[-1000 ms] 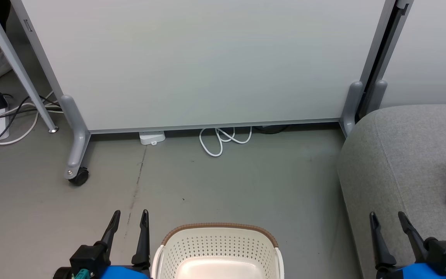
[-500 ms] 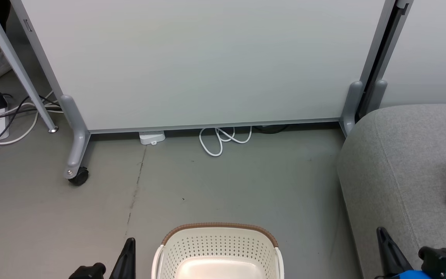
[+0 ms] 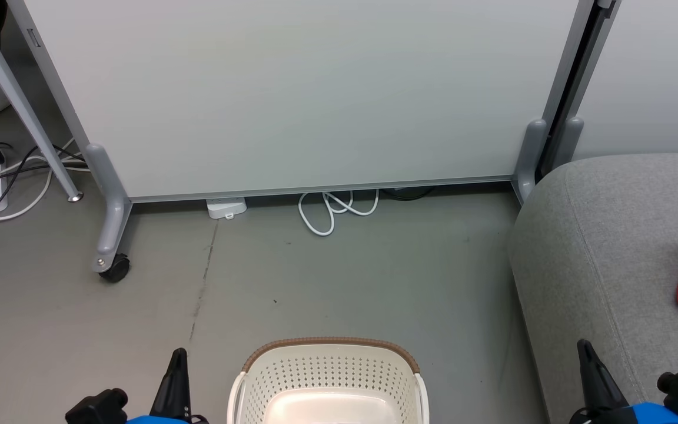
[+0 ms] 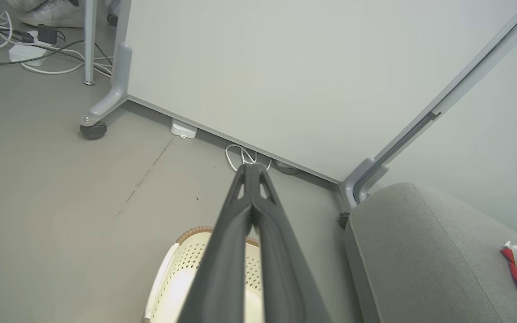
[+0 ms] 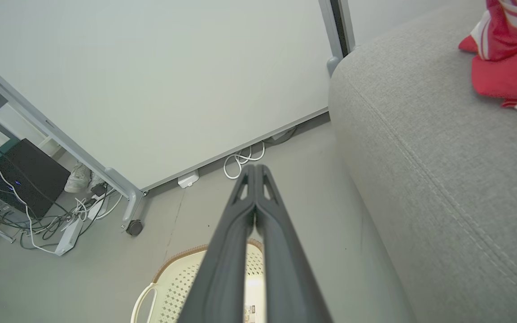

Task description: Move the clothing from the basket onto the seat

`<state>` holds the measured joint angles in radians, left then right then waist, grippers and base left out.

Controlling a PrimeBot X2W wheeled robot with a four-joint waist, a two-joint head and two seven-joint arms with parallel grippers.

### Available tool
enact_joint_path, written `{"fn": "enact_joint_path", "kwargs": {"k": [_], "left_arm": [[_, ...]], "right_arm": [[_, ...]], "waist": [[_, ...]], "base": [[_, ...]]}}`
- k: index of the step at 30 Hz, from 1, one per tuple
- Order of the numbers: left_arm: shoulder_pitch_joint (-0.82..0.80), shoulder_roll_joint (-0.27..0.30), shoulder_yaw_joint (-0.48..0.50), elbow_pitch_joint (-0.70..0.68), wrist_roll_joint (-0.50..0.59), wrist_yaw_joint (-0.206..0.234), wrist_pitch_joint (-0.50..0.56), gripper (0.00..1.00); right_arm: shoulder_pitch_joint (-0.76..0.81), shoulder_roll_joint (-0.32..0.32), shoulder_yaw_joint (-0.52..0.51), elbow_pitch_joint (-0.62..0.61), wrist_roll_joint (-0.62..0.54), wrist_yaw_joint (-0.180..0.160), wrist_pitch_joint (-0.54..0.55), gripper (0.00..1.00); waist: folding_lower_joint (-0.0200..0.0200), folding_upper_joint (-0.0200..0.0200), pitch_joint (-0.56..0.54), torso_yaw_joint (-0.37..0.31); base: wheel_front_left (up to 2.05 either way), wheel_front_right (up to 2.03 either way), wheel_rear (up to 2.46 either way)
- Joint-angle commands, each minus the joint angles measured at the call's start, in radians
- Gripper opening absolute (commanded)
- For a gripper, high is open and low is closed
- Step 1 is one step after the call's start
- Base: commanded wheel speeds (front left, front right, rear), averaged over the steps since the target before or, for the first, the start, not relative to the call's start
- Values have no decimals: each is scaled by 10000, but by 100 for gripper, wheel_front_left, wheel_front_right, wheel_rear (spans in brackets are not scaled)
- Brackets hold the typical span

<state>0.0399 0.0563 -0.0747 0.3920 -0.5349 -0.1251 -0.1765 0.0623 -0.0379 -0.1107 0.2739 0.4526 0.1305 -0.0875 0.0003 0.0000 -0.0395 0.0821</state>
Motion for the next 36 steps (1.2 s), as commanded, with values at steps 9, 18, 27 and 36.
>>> {"fn": "enact_joint_path", "kwargs": {"k": [9,18,27,36], "left_arm": [[-497,23,305,-366,-1602,-23,408,0],[-652,22,517,-522,-2855,-30,735,0],[-786,20,702,-667,-3993,-37,1042,0],[-893,16,879,-793,-5030,-44,1320,0]], "right_arm": [[-554,-71,-12,-200,1733,1,296,0],[-725,-84,-17,-223,3068,2,526,0],[-882,-96,-20,-239,4286,2,743,0],[-1010,-107,-24,-256,5397,2,947,0]], "waist": [[-1,0,37,-71],[-1,0,73,-140],[-2,0,109,-209],[-2,0,145,-278]], "base": [[0,0,0],[0,0,0],[0,0,0],[0,0,0]]}}
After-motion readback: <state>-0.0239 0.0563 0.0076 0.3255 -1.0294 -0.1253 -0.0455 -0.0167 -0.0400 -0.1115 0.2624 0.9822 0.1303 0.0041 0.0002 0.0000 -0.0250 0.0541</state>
